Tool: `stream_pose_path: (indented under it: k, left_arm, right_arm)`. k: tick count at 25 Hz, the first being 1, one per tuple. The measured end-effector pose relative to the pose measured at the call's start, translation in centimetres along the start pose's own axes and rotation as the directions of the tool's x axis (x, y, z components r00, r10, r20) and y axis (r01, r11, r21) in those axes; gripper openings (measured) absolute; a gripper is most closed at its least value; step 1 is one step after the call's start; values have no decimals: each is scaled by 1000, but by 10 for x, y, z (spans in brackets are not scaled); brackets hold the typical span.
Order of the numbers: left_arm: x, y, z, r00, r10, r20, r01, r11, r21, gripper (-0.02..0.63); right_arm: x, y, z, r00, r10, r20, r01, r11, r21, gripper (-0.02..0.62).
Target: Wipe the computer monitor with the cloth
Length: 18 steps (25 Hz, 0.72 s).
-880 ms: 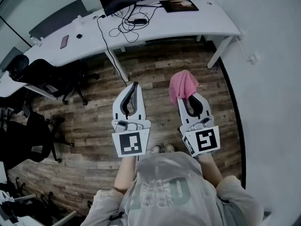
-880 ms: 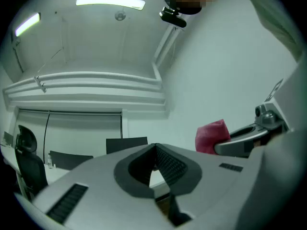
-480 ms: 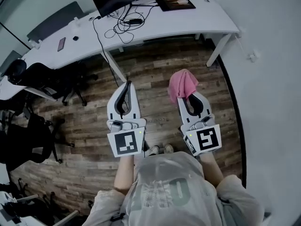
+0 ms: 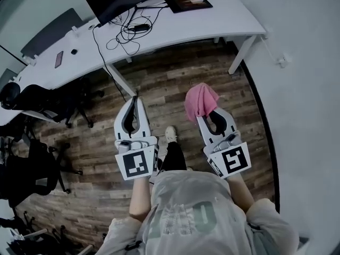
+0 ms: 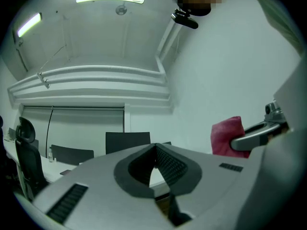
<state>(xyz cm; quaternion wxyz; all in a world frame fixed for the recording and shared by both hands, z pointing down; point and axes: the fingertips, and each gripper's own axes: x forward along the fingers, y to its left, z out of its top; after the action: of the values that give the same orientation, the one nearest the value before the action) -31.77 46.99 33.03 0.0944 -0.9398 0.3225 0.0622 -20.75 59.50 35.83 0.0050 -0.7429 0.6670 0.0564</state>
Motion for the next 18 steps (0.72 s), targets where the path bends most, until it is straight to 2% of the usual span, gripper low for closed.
stream_pose_path:
  k: [3,7,13,18]
  left_arm:
    - [36,-1,-16,999,-36,31,36,999,-5,14]
    - [99,15,-27,996,-58,68,58,998,-4,14]
    - [245,65,-23,991,-72,112,72,997,6,14]
    - [362,104,-23,984,-103,143,105,994,-6,14]
  right_arm:
    - [22,-26,-13,1000,-15,19,15,1000,20,51]
    - [81,-58,-19,998,-44,46,43,999,8,51]
    - [225,-119,6,997,-6,82,11,998,-59,51]
    - [342,-166,17,996,-1,90,7,998,-65,51]
